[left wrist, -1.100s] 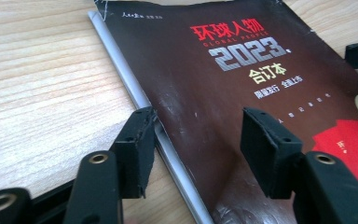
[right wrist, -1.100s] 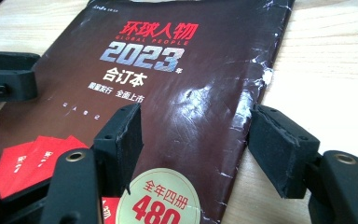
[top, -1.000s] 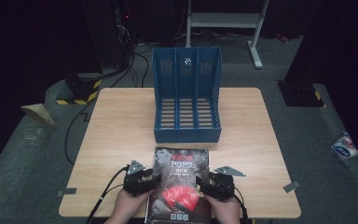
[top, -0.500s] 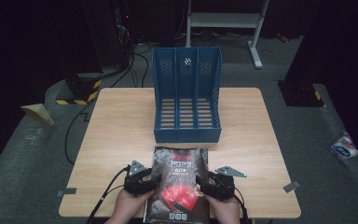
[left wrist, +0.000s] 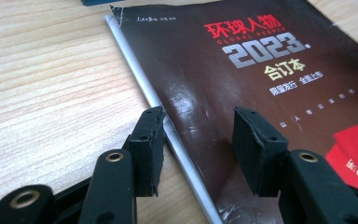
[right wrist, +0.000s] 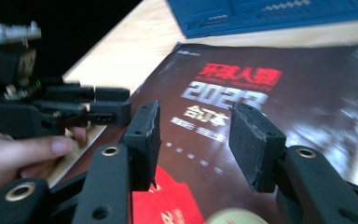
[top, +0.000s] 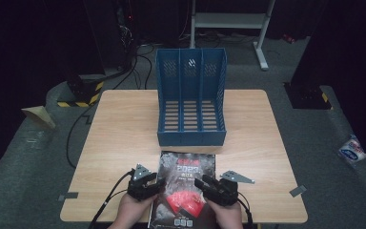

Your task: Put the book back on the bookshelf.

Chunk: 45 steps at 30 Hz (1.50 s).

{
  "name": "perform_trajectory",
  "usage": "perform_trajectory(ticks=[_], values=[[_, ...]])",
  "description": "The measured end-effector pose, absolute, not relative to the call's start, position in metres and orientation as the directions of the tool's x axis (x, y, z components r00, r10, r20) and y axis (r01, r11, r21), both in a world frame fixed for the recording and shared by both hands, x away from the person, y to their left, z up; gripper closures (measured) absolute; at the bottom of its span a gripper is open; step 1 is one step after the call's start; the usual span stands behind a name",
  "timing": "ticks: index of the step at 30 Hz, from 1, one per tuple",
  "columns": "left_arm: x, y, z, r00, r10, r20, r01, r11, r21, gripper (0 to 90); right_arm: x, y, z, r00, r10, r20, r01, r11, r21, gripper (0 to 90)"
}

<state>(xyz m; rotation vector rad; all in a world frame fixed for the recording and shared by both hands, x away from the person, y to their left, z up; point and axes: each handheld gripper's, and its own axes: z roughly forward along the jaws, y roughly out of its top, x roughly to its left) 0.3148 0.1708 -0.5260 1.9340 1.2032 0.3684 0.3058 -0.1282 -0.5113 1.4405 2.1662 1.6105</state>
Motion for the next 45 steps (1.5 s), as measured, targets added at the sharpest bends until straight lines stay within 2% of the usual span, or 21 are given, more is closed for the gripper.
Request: perform_trajectory(ticks=[1,3,5,7,8,10,12,18,24,35,45], values=[[0.314,0.170,-0.526,0.505,0.850,-0.147,0.605,-0.228,0.763,53.8,0.306,-0.128,-0.511,-0.554,0.709,0.437,0.622,0.004,0.783,53.5],[0.315,0.170,-0.526,0.508,0.849,-0.145,0.604,-0.231,0.763,53.7,0.302,-0.115,-0.509,-0.581,0.729,0.361,0.595,0.078,0.800,51.4],[0.314,0.171,-0.526,0.507,0.849,-0.153,0.608,-0.226,0.761,53.5,0.302,-0.114,-0.506,-0.549,0.792,0.265,0.581,0.134,0.803,43.7],[0.314,0.172,-0.526,0.498,0.851,-0.169,0.615,-0.210,0.760,50.5,0.303,-0.118,-0.505,-0.527,0.814,0.244,0.580,0.134,0.804,41.8],[0.315,0.174,-0.525,0.496,0.851,-0.176,0.621,-0.205,0.756,47.4,0.305,-0.126,-0.504,-0.486,0.851,0.197,0.585,0.150,0.797,37.4],[0.316,0.175,-0.525,0.490,0.851,-0.189,0.629,-0.195,0.753,44.9,0.307,-0.130,-0.504,-0.467,0.864,0.187,0.603,0.156,0.783,34.9],[0.318,0.180,-0.525,0.473,0.848,-0.239,0.653,-0.155,0.742,43.7,0.308,-0.136,-0.509,-0.422,0.886,0.190,0.649,0.149,0.746,31.9],[0.317,0.176,-0.525,0.484,0.844,-0.230,0.646,-0.167,0.744,42.3,0.311,-0.133,-0.519,-0.407,0.887,0.219,0.700,0.149,0.698,30.4],[0.316,0.175,-0.526,0.483,0.846,-0.224,0.639,-0.165,0.751,43.9,0.310,-0.123,-0.521,-0.402,0.879,0.257,0.698,0.112,0.707,31.1],[0.315,0.176,-0.526,0.457,0.865,-0.206,0.638,-0.158,0.754,54.2,0.310,-0.131,-0.521,-0.397,0.857,0.329,0.692,0.044,0.720,36.2],[0.314,0.175,-0.526,0.447,0.876,-0.180,0.631,-0.166,0.758,54.6,0.310,-0.134,-0.520,-0.410,0.845,0.343,0.669,0.023,0.743,39.4]])
